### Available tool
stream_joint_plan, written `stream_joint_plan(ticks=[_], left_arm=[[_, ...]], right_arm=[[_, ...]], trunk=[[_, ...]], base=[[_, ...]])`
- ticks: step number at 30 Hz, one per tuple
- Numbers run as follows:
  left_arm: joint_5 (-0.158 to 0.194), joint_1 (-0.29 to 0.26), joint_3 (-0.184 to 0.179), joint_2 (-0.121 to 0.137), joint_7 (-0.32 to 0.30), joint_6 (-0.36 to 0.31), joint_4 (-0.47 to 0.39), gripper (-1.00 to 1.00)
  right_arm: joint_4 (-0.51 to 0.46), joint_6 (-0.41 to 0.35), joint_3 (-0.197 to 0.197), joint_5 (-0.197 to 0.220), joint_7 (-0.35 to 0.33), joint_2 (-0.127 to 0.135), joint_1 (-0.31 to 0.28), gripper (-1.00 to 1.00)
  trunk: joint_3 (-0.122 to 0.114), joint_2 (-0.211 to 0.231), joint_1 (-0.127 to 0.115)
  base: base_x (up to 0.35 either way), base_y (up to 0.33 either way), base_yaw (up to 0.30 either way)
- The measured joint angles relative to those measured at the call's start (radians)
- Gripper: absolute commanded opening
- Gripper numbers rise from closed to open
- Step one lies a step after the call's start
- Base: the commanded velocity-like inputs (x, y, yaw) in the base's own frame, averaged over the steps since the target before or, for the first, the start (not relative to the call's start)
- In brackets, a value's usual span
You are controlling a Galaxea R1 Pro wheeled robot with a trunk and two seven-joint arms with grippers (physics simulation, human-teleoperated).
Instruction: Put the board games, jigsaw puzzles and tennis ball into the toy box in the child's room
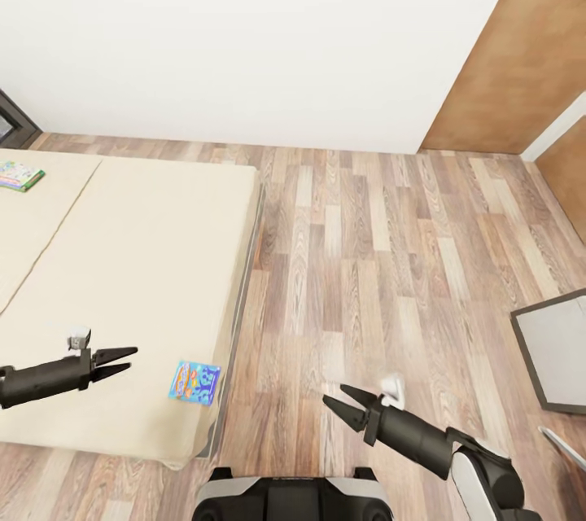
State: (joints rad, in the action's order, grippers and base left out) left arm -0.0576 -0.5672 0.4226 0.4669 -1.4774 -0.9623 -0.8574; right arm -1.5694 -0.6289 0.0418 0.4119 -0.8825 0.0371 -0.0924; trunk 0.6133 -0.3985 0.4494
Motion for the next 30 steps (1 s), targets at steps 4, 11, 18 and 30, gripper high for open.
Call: stream_joint_plan(ticks=[4,11,18,30], left_arm=[[0.0,0.014,-0.014,-0.005,-0.001,0.002,0.0,1.0],[0.0,0.03,-0.022,-0.006,-0.002,0.007,0.0,1.0],[0.004,0.043,-0.026,-0.008,-0.026,0.008,-0.015,1.0],[0.0,0.046,-0.029,-0.01,-0.087,0.008,-0.024,1.0]], right_arm=[[-0.003,0.023,0.029,0.0,-0.039,0.002,0.021,1.0],[-0.005,0.039,0.063,-0.003,-0.1,0.002,0.032,1.0],[-0.005,0.044,0.078,-0.003,-0.128,0.004,0.035,1.0],[-0.009,0.046,0.077,-0.002,-0.132,0.001,0.036,1.0]], trunk=[[-0.007,0.0,0.0],[-0.018,0.0,0.0],[-0.03,0.0,0.0],[-0.05,0.0,0.0]], base=[[0.0,0.0,0.0],[0.0,0.0,0.0],[0.0,0.0,0.0],[0.0,0.0,0.0]])
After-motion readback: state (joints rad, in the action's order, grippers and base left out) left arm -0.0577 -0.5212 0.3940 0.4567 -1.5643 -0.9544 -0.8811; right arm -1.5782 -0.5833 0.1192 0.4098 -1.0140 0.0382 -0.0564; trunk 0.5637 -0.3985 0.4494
